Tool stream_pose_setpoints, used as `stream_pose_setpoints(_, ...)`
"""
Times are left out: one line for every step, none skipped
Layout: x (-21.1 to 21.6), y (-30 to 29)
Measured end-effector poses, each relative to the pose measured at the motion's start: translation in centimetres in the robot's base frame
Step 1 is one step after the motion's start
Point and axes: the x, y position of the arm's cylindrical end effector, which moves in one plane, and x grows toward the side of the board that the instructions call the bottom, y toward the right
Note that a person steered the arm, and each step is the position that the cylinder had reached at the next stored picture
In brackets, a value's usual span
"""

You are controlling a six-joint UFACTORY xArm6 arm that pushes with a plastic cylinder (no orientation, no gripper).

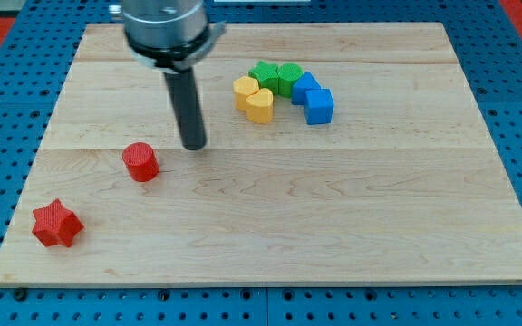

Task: Push red circle into the red star

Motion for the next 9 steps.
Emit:
stream_pose_setpoints(2.5,-3.5)
stream_pose_setpoints(5.2,-10.1)
stream_pose_setpoints(5.0,-11.2)
stream_pose_setpoints(1.4,-10.2)
stream_pose_setpoints(0.2,-13.4)
stream_pose_setpoints(3.2,-15.0)
stream_pose_setpoints(2.0,-15.0)
stream_pose_setpoints(0.0,-13.6)
stream_pose_setpoints(0.9,-13.8)
